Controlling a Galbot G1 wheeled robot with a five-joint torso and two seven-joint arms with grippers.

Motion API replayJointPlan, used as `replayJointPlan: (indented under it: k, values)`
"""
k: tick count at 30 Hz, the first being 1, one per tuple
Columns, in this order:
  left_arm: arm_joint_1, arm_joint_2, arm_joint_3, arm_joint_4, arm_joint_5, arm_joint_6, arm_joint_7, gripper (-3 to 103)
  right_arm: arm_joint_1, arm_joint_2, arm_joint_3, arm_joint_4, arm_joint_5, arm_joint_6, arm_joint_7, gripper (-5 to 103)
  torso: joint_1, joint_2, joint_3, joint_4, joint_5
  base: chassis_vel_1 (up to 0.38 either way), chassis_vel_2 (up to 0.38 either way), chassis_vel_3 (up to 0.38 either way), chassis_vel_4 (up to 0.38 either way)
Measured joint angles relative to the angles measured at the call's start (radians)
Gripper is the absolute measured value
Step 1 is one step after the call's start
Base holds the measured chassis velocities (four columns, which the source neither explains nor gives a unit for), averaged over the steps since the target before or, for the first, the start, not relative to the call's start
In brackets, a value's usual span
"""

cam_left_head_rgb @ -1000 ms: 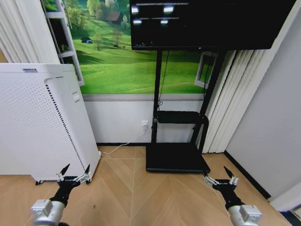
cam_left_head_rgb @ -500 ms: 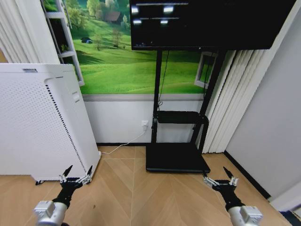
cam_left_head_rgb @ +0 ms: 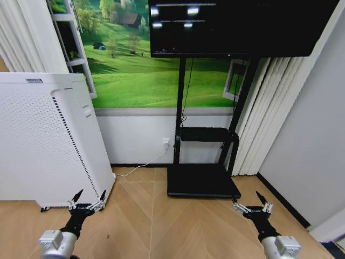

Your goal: Pick up the trash bin and place the garbage on the floor into it.

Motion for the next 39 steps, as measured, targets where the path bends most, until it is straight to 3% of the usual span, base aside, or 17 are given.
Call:
replayJointPlan:
  k: [32,39]
  values:
    - [0.000,0.000,0.000,0.000,0.000,0.000,0.000,100,0.000,0.000,0.000,-0.001,0.000,0.001,0.000,100,0.043,0.131,0.089,0.0000,0.0000,0.000,0.000,0.000,0.000]
    - [0.000,0.000,0.000,0.000,0.000,0.000,0.000,100,0.000,0.000,0.000,-0.001,0.000,0.001,0.000,100,0.060,0.181,0.121,0.0000,0.0000,0.000,0.000,0.000,0.000]
